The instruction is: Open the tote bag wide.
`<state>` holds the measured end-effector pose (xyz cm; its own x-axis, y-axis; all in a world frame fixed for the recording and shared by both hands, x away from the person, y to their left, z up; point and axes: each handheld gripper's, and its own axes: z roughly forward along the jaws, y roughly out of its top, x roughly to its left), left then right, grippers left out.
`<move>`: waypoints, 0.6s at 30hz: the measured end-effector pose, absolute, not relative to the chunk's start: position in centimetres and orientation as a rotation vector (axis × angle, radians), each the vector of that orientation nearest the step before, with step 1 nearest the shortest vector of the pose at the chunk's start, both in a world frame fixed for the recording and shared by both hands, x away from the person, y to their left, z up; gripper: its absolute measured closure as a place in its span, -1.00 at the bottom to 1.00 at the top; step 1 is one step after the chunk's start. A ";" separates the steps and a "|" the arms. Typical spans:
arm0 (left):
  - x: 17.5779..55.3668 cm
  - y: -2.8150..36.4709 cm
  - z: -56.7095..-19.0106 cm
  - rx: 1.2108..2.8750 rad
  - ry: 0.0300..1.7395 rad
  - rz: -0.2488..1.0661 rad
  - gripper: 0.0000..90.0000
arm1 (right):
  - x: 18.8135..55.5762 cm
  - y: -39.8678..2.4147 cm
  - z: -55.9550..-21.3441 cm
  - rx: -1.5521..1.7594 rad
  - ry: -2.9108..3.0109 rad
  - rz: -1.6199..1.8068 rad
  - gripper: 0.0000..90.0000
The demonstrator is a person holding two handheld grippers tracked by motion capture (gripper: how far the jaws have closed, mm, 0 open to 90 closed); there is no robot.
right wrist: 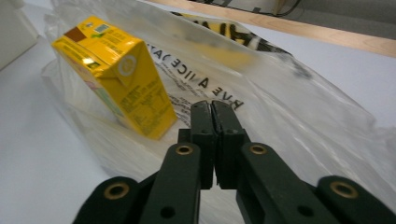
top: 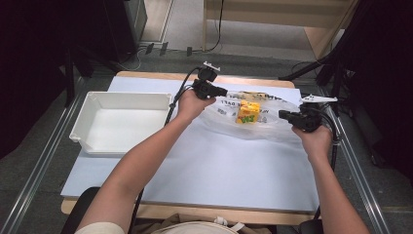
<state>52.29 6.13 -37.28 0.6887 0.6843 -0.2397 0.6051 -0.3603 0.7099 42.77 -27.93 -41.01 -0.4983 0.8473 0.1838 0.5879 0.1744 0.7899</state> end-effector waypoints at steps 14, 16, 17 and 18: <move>54.4 2.7 -38.8 2.130 0.930 0.119 1.00 | 43.7 -24.3 -42.0 1.318 2.224 1.211 1.00; 54.7 2.3 -39.3 2.136 0.931 0.134 1.00 | 43.9 -23.8 -42.6 1.317 2.231 1.207 1.00; 54.9 2.1 -39.7 2.131 0.941 0.134 1.00 | 44.0 -23.6 -42.9 1.320 2.241 1.198 1.00; 55.1 2.0 -40.1 2.134 0.949 0.134 1.00 | 44.0 -23.4 -43.3 1.329 2.250 1.194 1.00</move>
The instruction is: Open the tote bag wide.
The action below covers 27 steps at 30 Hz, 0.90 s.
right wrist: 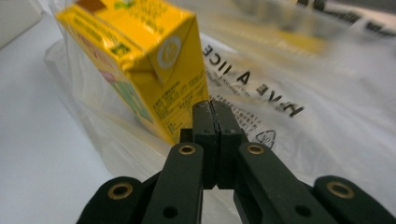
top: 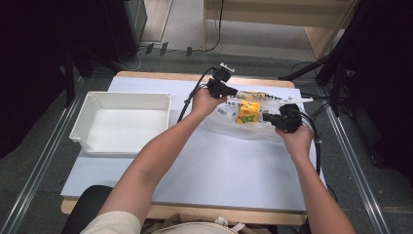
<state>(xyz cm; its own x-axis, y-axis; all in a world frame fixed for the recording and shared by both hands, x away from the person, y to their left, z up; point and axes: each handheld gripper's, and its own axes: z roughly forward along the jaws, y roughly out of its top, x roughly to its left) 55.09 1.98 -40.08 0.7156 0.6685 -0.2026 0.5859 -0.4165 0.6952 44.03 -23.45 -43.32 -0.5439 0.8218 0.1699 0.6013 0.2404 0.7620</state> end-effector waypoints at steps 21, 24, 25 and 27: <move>55.9 0.2 -44.6 2.226 0.996 0.115 1.00 | 39.3 -20.4 -47.8 1.203 2.500 1.125 1.00; 55.8 0.3 -45.0 2.216 1.004 0.113 1.00 | 38.3 -19.7 -47.8 1.147 2.532 1.131 1.00; 55.8 0.3 -45.0 2.216 1.004 0.113 1.00 | 38.3 -19.7 -47.8 1.147 2.532 1.131 1.00; 55.8 0.3 -45.4 2.224 1.014 0.118 1.00 | 37.6 -19.1 -47.8 1.117 2.564 1.141 1.00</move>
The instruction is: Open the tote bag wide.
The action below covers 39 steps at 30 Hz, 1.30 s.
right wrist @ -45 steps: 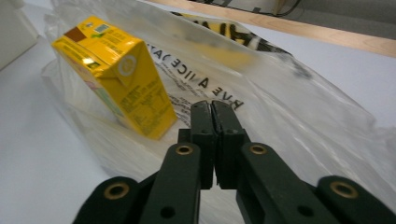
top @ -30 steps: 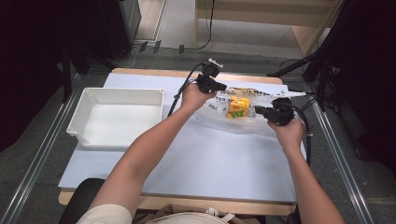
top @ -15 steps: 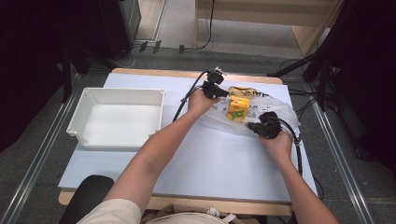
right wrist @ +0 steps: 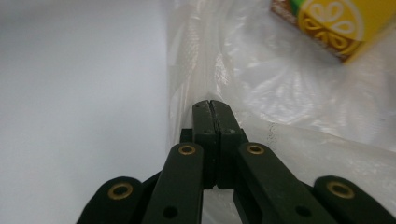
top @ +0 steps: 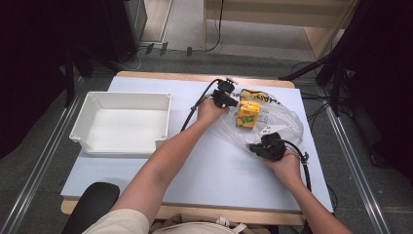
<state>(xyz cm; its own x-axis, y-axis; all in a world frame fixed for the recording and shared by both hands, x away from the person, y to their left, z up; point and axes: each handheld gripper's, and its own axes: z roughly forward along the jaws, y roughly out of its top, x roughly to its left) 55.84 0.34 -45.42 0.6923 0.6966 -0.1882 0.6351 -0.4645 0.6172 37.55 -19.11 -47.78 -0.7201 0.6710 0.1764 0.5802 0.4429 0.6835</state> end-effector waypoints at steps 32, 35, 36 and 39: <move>52.9 2.7 -40.8 2.180 0.943 0.120 1.00 | 35.8 -18.6 -42.0 0.978 2.511 1.292 1.00; 51.5 3.5 -39.7 2.158 0.941 0.116 1.00 | 36.6 -19.3 -39.6 0.960 2.452 1.311 1.00; 51.5 3.5 -39.7 2.158 0.941 0.116 1.00 | 36.9 -19.6 -39.0 0.952 2.436 1.312 1.00; 50.0 4.2 -39.2 2.156 0.920 0.106 1.00 | 38.0 -20.5 -37.5 0.959 2.380 1.328 1.00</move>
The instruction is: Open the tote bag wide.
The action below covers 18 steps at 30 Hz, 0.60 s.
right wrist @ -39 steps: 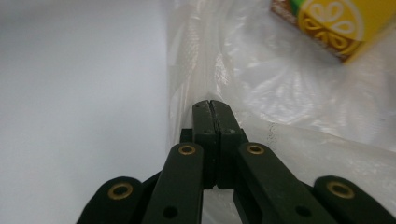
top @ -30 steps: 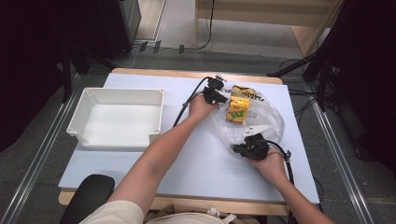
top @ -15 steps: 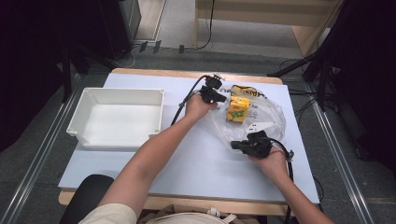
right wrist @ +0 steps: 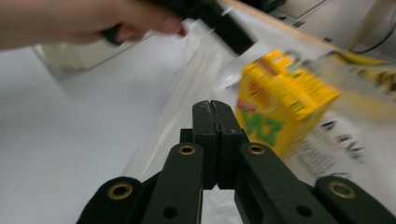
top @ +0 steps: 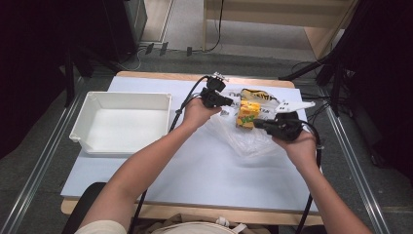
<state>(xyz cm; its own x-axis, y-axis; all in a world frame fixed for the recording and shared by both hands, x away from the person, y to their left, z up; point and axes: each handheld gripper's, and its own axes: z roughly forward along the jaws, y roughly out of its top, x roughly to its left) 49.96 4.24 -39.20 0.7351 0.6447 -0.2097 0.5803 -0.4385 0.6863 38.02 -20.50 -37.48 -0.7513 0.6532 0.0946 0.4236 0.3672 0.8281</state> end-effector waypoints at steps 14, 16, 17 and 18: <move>45.3 4.0 -40.8 2.139 0.874 0.088 1.00 | 44.9 -23.7 -35.7 1.119 2.256 1.297 1.00; 45.0 3.6 -41.4 2.141 0.875 0.074 1.00 | 45.8 -23.8 -36.6 1.148 2.260 1.273 1.00; 45.0 3.6 -41.4 2.141 0.875 0.074 1.00 | 45.8 -23.8 -36.6 1.148 2.260 1.273 1.00; 44.7 3.2 -42.1 2.160 0.870 0.064 1.00 | 46.7 -23.9 -37.7 1.182 2.260 1.255 1.00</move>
